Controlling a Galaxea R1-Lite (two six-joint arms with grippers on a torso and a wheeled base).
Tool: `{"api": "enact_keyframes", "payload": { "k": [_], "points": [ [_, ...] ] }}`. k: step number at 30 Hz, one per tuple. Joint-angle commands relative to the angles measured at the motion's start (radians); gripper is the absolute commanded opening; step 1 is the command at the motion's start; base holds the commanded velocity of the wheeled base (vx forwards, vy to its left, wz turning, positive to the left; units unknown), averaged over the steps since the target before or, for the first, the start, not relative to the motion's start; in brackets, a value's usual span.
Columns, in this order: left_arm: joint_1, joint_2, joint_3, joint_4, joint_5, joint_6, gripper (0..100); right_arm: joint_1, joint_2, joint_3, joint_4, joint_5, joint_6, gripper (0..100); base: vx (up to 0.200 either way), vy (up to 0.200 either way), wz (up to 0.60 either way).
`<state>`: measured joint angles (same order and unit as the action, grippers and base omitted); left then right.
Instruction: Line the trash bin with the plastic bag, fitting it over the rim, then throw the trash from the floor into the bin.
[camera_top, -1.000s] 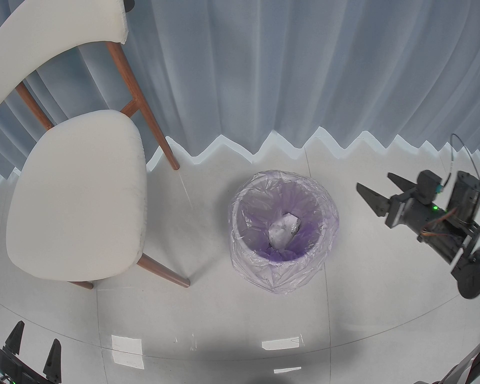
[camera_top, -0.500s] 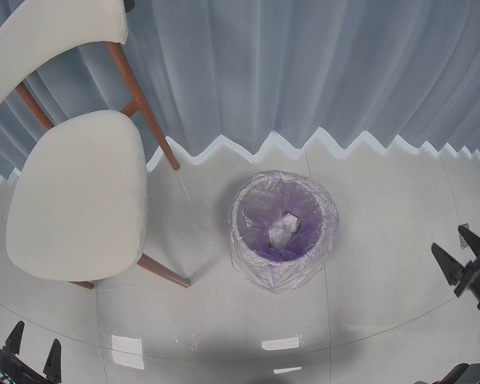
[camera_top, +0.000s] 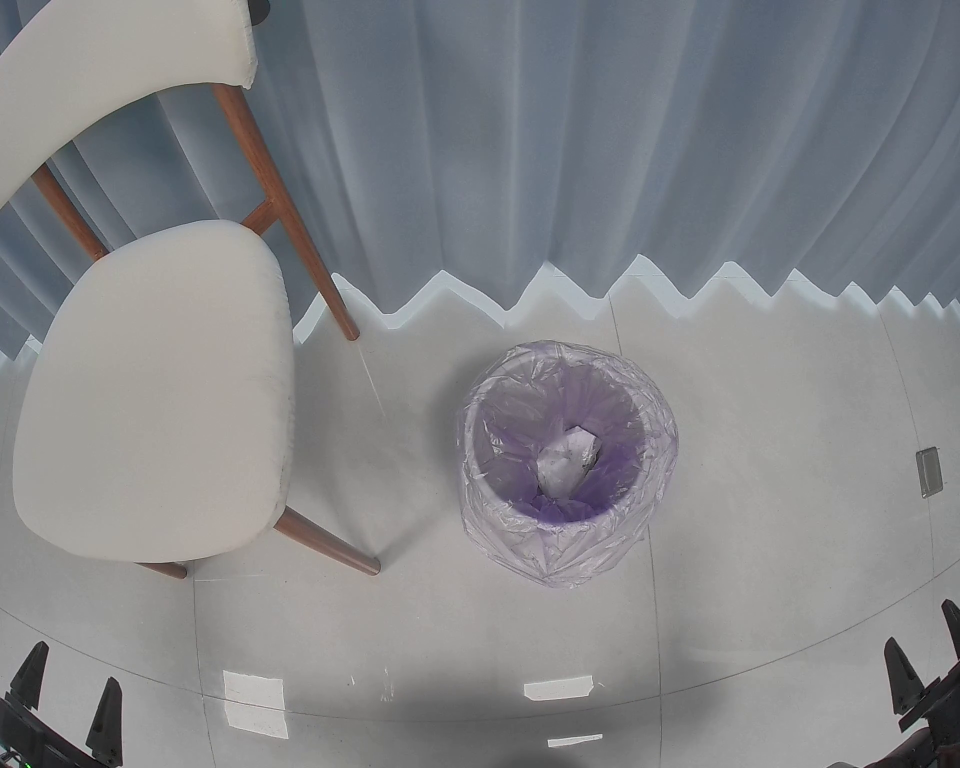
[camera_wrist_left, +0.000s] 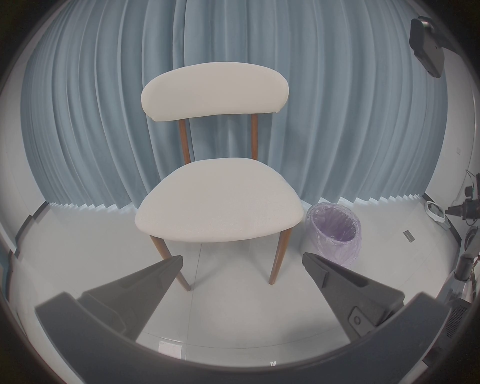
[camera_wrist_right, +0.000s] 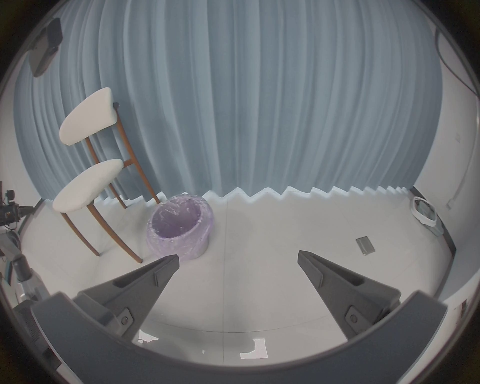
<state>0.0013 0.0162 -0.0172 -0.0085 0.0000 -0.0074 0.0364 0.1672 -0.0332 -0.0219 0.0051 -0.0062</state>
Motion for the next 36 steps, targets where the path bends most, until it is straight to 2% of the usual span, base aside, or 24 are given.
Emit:
{"api": "enact_keyframes", "payload": {
  "k": [1, 34, 35, 36],
  "points": [
    [0.000, -0.016, 0.017, -0.001, 0.000, 0.000, 100, -0.043, -0.167, 0.033, 0.023, -0.010, 0.008, 100, 0.000, 0.000, 0.00],
    [0.000, -0.016, 0.017, -0.002, 0.000, -0.002, 100, -0.041, -0.167, 0.033, 0.023, -0.005, -0.001, 100, 0.000, 0.000, 0.00],
    [0.002, -0.016, 0.017, -0.002, 0.000, -0.002, 100, -0.041, -0.167, 0.033, 0.023, -0.005, -0.001, 0, 0.000, 0.000, 0.00],
    [0.000, -0.016, 0.017, -0.002, 0.000, -0.002, 100, -0.043, -0.167, 0.033, 0.025, -0.005, -0.001, 0, 0.000, 0.000, 0.00]
  ]
}}
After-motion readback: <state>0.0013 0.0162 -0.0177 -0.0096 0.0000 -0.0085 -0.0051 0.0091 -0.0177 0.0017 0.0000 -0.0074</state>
